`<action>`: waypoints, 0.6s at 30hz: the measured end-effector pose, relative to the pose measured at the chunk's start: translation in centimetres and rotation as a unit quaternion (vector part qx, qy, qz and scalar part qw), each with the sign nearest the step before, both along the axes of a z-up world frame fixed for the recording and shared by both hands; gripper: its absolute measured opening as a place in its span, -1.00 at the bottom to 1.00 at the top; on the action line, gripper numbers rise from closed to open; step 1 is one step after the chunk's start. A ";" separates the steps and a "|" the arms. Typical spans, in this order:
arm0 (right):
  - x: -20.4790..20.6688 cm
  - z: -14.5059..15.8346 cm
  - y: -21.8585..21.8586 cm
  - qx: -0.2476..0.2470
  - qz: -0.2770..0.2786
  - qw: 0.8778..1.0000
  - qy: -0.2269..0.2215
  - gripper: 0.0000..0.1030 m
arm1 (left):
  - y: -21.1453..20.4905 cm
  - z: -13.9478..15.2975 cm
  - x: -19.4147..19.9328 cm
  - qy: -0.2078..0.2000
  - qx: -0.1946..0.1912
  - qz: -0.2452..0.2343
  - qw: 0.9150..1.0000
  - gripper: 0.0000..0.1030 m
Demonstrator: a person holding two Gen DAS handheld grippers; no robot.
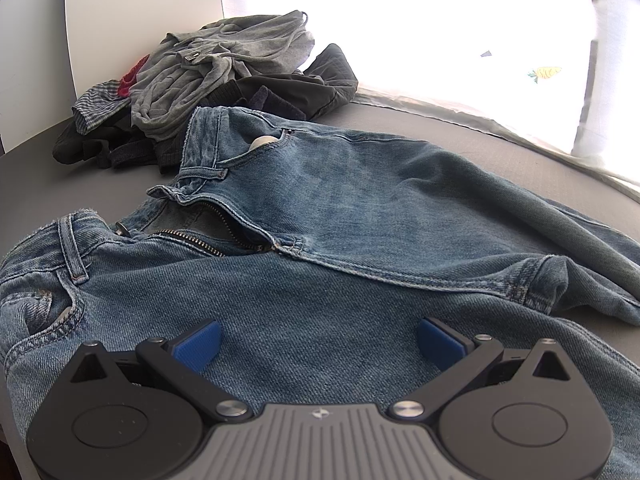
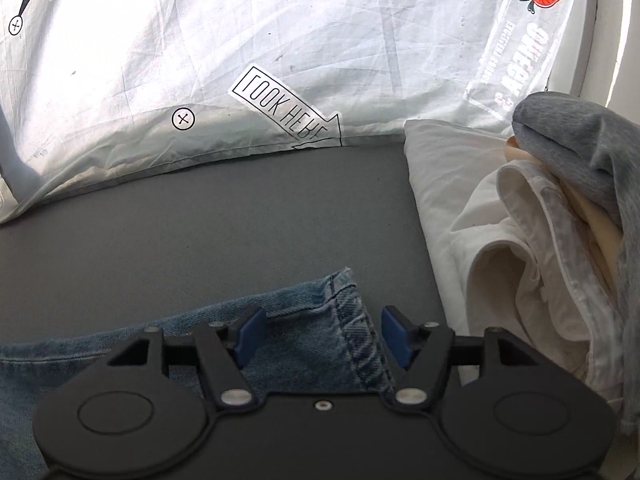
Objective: Fold clothes
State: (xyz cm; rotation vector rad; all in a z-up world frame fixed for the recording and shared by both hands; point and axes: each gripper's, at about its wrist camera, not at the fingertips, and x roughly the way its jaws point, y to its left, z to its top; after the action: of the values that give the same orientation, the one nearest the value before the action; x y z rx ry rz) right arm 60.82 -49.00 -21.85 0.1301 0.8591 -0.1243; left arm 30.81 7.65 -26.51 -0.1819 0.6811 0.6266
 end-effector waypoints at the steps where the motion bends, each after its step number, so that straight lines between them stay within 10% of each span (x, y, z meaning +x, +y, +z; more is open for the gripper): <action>1: 0.1 0.0 -0.2 0.006 0.000 1.000 -0.001 0.08 | 0.0 0.0 0.0 0.000 0.000 0.001 1.000 1.00; 4: 0.6 -0.1 -0.7 0.022 0.001 1.000 -0.007 -0.78 | 0.1 -0.1 0.0 0.000 0.000 0.002 1.000 1.00; 18: 12.9 0.9 0.0 -0.066 0.014 0.992 -0.104 -0.80 | 0.5 -0.2 0.0 0.000 -0.001 0.003 1.000 1.00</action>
State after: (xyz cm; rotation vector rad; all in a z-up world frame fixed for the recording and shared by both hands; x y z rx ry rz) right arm 73.72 -49.03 -20.90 0.0068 0.6429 -0.1381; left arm 30.77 8.19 -26.72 -0.1849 0.6820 0.6322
